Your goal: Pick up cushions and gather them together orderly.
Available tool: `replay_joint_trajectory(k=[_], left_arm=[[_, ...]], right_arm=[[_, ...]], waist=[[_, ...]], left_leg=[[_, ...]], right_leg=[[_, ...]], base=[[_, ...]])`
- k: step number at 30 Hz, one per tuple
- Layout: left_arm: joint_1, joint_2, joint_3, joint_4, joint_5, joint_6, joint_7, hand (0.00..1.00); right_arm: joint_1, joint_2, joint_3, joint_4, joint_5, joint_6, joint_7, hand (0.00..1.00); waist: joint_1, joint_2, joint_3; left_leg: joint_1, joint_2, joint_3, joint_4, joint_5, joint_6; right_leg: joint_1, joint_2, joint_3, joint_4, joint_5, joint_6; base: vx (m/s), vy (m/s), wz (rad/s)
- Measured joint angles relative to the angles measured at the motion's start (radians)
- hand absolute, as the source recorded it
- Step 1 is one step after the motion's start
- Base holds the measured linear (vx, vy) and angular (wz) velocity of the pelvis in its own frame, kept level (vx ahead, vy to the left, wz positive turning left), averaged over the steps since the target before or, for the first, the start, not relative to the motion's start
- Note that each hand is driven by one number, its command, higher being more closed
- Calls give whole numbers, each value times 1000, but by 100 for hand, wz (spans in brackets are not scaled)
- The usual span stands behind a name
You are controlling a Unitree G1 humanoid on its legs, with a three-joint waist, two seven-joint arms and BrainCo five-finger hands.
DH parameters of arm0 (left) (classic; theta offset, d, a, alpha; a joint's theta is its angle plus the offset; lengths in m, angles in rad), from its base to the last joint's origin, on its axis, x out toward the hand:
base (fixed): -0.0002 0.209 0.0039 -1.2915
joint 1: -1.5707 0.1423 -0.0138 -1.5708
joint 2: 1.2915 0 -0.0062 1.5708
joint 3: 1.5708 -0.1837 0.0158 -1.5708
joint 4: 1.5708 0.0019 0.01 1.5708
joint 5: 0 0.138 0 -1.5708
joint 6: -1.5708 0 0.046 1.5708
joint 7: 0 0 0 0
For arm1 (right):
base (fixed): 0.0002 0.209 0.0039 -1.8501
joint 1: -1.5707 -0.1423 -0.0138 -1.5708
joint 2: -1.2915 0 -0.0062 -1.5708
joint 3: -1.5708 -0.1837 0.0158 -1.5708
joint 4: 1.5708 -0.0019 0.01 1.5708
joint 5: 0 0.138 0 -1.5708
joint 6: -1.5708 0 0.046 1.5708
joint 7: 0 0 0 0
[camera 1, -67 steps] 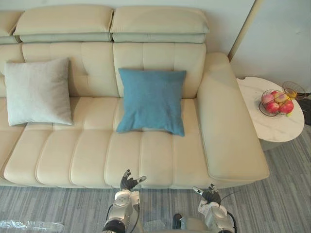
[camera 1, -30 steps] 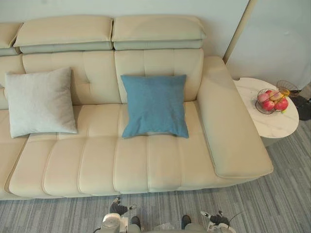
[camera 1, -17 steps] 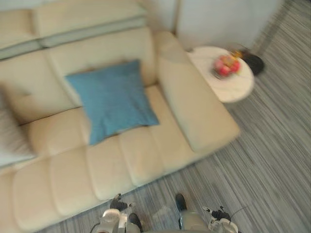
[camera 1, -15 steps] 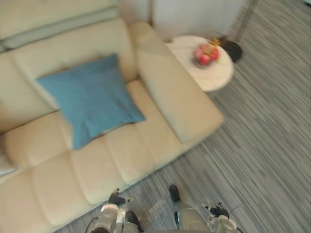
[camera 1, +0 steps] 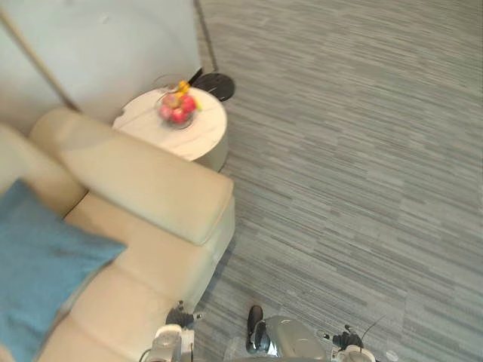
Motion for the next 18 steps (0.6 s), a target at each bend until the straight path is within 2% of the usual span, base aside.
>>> replay_joint_trajectory(k=[1, 5, 6, 7, 8, 9, 10, 11, 13, 14, 15, 16, 17, 18], left_arm=[[4, -2, -7, -2, -2, -1, -1, 0], [-7, -30, -6, -2, -10, -3, -1, 0], [-8, -35, -5, -3, -11, -5, -1, 0], [-8, -39, -2, -3, -12, -15, -1, 0], [-5, -47, 7, -2, -13, -19, -2, 0], [-5, -60, 17, -3, -19, -19, -5, 0], [-5, -58, 34, -8, -20, -19, -8, 0], [-3, -59, 40, -21, -19, -19, -10, 0], [-9, -58, 41, -21, -19, -16, -12, 0], [-14, -57, 41, -22, -19, -15, -11, 0], [-16, -56, 42, -22, -20, -14, -11, 0], [-16, -55, 41, -21, -20, -11, -11, 0], [-16, -53, 38, -20, -21, -10, -11, 0], [-16, -49, 33, -19, -28, -9, -11, 0]], right_arm=[[2, 0, -11, 2, 0, 1, 1, 0], [-6, 3, -37, -14, 0, 4, 0, 0], [-7, 5, -38, -15, 0, 4, -1, 0], [-2, 8, -38, -18, 0, 4, -1, 0], [12, 12, -38, -34, 0, 5, 0, 0], [17, 19, -41, -56, 0, 5, 0, 0], [28, 28, -43, -77, 0, 5, -1, 0], [49, 45, -47, -90, 0, 0, -1, 0], [53, 51, -51, -91, 1, 0, -2, 0], [59, 64, -52, -92, 1, 0, -2, 0], [59, 66, -54, -92, 2, -1, -2, 0], [59, 66, -58, -92, 2, -1, -2, 0], [58, 66, -63, -91, 2, -3, -1, 0], [58, 65, -64, -90, 2, -4, 0, 0]], waist=[[11, 2, 2], [41, 34, -1], [45, 36, -2], [46, 40, -4], [50, 53, -12], [54, 61, -17], [61, 51, -23], [66, 29, -34], [76, 11, -40], [83, -3, -40], [89, -9, -37], [90, -11, -36], [89, -16, -36], [88, -15, -35]], left_leg=[[-33, -74, -91, -54, -24, -3], [-138, -233, -357, -246, -35, 1], [-146, -253, -391, -292, -26, 3], [-147, -264, -434, -358, -1, 27], [-146, -249, -440, -398, 52, 50], [-131, -231, -394, -401, 89, 65], [-109, -227, -329, -417, 77, 75], [-99, -222, -252, -422, 57, 85], [-87, -218, -186, -422, 44, 96], [-68, -217, -127, -429, 37, 102], [-51, -217, -97, -433, 37, 103], [-36, -216, -63, -435, 37, 103], [-16, -212, -31, -442, 37, 103], [-2, -210, -12, -451, 37, 103]], right_leg=[[24, 22, 74, -18, 10, 12], [56, 84, 308, -35, 27, 40], [61, 88, 349, -36, 28, 41], [70, 101, 407, -36, 25, 43], [72, 120, 457, -26, 16, 44], [68, 132, 488, -4, -6, 39], [66, 124, 513, 28, -22, 60], [30, 105, 512, 59, -43, 90], [-7, 77, 474, 86, -58, 113], [-42, 42, 405, 126, -75, 143], [-54, 18, 356, 147, -83, 159], [-72, -23, 262, 168, -91, 173], [-74, -77, 130, 170, -92, 172], [-71, -112, 41, 153, -88, 164]], base=[[120, 49, -172], [129, 133, -192], [144, 238, -196], [79, 181, -175], [121, 246, -173], [169, 240, -161], [232, 315, -168], [167, 208, -145], [138, 156, -121], [160, 137, -116], [146, 83, -110], [147, 22, -90], [138, -9, -83], [145, -63, -70]])
